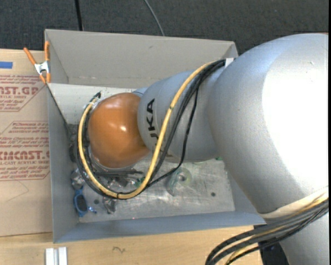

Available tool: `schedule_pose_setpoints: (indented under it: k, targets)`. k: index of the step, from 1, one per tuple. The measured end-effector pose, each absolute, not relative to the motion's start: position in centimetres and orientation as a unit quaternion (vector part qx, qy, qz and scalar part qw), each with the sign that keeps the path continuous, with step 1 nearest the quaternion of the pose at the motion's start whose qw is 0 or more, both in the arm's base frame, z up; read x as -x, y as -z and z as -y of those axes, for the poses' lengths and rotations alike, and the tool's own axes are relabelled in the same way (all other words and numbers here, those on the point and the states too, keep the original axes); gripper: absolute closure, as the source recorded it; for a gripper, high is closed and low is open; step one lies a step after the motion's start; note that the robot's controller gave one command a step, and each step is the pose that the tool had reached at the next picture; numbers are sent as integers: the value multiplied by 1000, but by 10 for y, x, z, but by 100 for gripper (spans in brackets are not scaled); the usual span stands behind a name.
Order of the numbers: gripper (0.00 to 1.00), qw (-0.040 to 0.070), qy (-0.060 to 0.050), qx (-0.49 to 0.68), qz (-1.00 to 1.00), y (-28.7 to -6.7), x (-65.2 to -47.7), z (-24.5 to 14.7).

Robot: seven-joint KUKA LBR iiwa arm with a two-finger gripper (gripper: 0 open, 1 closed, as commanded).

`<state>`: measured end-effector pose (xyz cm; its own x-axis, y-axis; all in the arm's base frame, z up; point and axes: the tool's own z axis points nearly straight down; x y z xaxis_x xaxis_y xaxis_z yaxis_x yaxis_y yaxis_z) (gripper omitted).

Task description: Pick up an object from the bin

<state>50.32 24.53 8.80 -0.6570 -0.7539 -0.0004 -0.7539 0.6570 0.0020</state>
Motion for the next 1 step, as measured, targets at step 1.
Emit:
schedule_pose_setpoints:
  k: [1]
  targets:
    - [0, -8, -2, -541, 841, -74, -491, -245]
